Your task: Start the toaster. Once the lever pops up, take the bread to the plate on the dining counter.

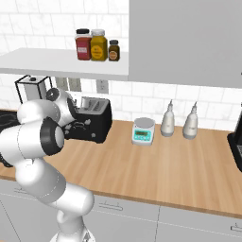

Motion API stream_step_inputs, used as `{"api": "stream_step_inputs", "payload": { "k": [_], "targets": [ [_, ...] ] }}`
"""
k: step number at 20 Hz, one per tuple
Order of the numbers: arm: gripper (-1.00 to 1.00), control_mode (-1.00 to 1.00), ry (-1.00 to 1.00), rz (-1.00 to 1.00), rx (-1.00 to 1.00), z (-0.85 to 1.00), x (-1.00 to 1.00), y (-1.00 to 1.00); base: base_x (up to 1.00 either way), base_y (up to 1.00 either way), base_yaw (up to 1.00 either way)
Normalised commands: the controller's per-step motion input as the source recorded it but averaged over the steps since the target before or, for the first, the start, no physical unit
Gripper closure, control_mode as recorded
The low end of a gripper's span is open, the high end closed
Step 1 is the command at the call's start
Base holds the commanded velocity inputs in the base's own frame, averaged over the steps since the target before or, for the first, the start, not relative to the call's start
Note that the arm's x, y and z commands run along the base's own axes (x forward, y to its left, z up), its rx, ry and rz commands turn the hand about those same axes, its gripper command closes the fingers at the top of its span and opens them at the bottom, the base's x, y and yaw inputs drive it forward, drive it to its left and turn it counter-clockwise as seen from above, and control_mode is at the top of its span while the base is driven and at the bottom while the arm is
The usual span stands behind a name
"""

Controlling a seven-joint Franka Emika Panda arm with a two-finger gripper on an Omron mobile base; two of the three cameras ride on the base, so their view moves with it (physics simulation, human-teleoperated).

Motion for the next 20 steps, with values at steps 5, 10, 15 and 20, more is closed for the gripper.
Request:
{"api": "stream_step_inputs", "payload": {
  "k": [5,10,15,20],
  "targets": [
    [-1.00,-1.00,0.00,0.00,0.00,0.00,0.00,0.00,0.00,0.00,0.00],
    [-1.00,-1.00,0.00,0.00,0.00,0.00,0.00,0.00,0.00,0.00,0.00],
    [-1.00,-1.00,0.00,0.00,0.00,0.00,0.00,0.00,0.00,0.00,0.00],
    [-1.00,-1.00,0.00,0.00,0.00,0.00,0.00,0.00,0.00,0.00,0.00]
  ]
}}
